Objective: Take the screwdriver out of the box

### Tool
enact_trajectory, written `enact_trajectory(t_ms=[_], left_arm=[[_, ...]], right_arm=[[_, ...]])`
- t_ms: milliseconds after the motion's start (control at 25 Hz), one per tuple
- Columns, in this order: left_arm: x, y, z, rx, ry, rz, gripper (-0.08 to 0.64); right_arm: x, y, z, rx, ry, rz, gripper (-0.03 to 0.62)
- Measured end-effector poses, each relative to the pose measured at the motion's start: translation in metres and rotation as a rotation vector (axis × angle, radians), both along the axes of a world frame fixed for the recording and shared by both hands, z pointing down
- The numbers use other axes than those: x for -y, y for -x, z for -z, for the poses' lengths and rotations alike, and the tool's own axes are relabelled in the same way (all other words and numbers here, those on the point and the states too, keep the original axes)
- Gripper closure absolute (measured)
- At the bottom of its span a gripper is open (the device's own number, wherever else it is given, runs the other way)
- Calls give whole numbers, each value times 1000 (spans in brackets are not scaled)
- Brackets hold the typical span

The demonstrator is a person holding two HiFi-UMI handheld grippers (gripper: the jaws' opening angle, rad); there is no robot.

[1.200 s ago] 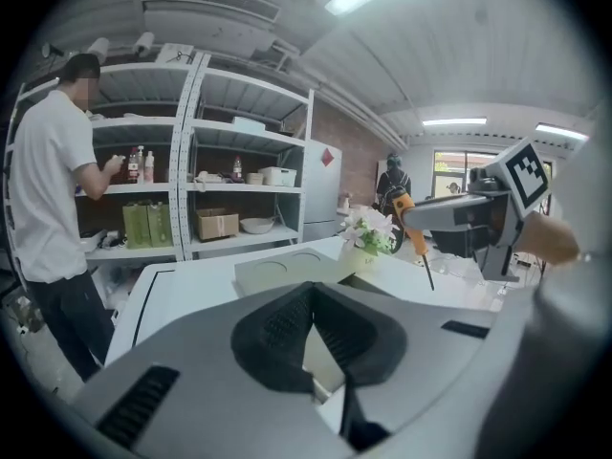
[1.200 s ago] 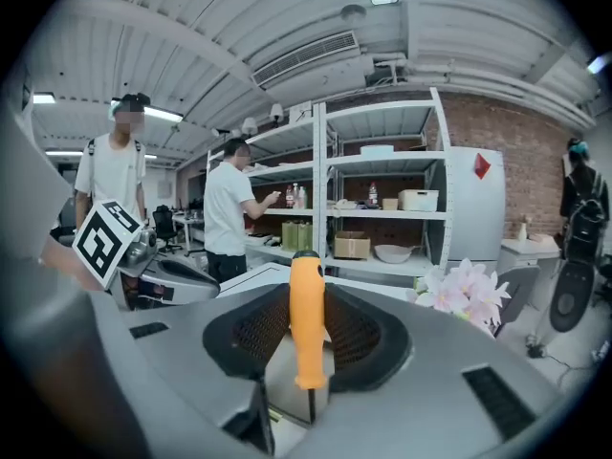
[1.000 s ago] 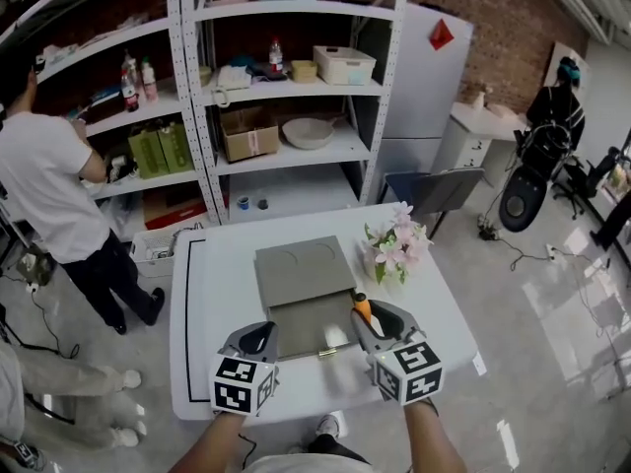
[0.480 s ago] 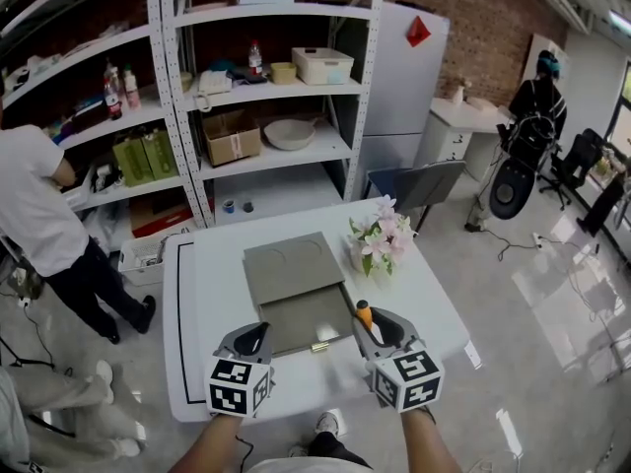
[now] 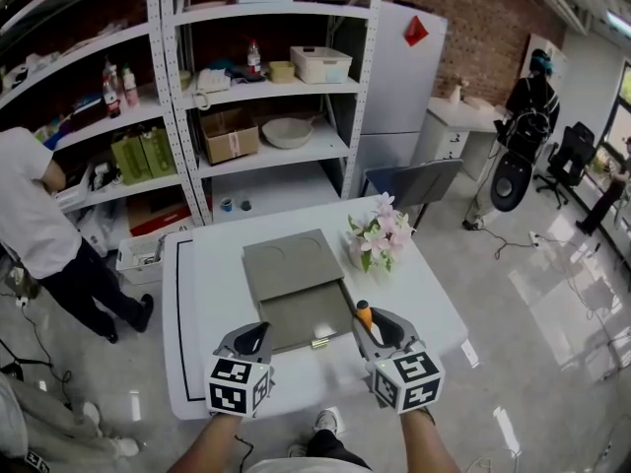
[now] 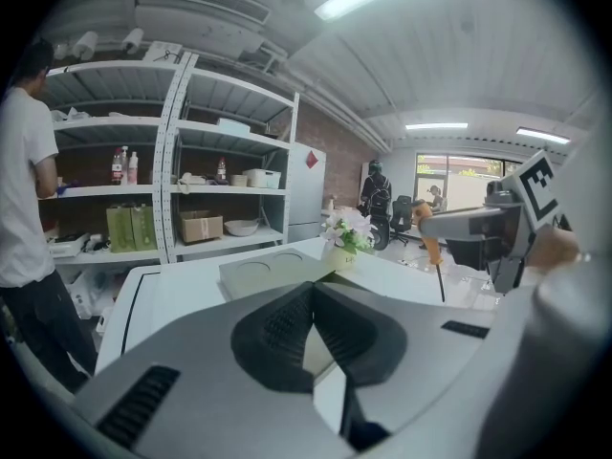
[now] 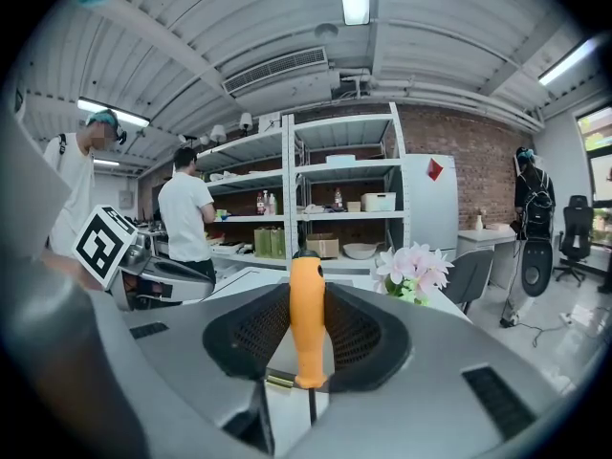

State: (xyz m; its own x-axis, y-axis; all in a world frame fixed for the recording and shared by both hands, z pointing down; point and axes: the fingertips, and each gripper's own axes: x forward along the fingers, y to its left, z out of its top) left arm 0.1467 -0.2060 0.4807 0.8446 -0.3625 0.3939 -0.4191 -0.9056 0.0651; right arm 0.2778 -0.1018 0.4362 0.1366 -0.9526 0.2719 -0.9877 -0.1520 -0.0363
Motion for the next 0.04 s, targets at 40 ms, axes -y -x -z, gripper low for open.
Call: enact_trajectory(t_ms=[40], left_arm=[[0,0,0,0,0,-1,557]], right_arm=[[0,0,0,-1,-1,0,477]])
